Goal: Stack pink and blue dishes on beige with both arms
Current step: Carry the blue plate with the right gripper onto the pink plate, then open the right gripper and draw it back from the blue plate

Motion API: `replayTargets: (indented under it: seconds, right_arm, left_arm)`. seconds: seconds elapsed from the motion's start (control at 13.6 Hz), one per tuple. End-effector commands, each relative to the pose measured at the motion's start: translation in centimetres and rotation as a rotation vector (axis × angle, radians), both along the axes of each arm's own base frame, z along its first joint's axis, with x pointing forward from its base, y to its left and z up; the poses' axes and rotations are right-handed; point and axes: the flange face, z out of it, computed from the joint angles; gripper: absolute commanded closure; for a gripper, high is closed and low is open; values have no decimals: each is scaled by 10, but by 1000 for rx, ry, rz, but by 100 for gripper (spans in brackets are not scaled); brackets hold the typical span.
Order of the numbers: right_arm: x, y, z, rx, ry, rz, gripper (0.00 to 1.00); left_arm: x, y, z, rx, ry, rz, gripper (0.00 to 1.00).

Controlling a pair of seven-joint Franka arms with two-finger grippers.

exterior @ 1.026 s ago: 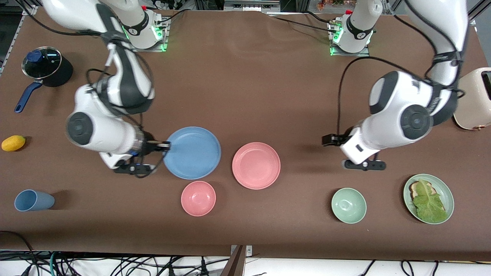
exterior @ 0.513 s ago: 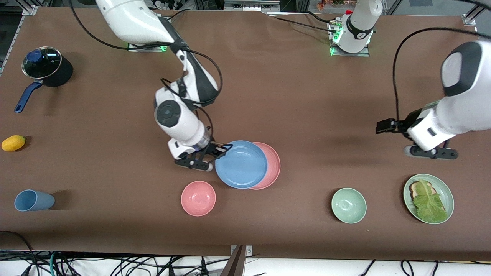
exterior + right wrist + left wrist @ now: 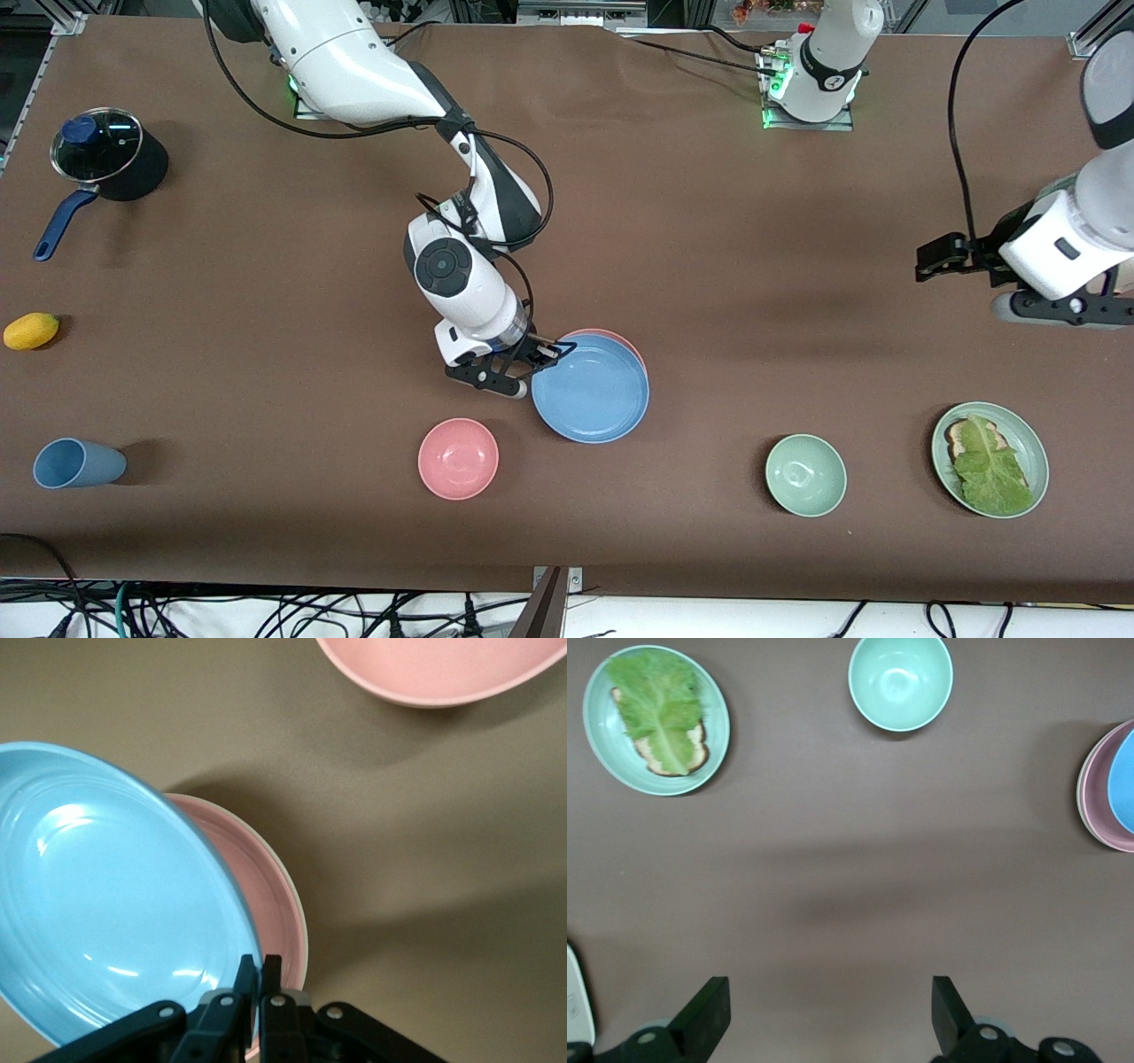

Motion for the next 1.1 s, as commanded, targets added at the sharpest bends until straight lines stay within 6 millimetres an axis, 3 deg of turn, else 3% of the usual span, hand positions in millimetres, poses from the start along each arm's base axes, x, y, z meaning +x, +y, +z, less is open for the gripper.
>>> replayTargets:
  seconds: [0.0,0.22,0.37,0.44,0.59,0.66,0.73,0.81,1.03]
  right_arm:
    - [0,9,-7,3,9,-11,91]
    - [-1,7,-11,1,15,-7,68]
    - [-1,7,-11,-5,24,-4,59]
    - [-2,6,-9,-15,28,3,58]
    - [3,-5,-3,-43,43,17,45]
    - [10,-18,4,-65,54,34,31]
    - [14,-29,15,-86,49,64,6]
    - [22,-43,37,-103,24,85,0]
    - [48,-122,73,-194,52,137,0]
  left_arm:
    - [-18,8,15,24,85,-25,0]
    - [-22,2,18,24,101,-25,0]
    - [-47,-15,64,37,22,-51,0]
    - [-55,-27,78,41,-3,-71,0]
    - [-59,-26,78,30,2,-70,0]
    - [-60,-18,78,26,5,-57,0]
    - [-59,-18,77,9,9,-52,0]
    - [-59,-16,77,-1,10,-49,0]
    - [-54,-10,70,-4,21,-41,0]
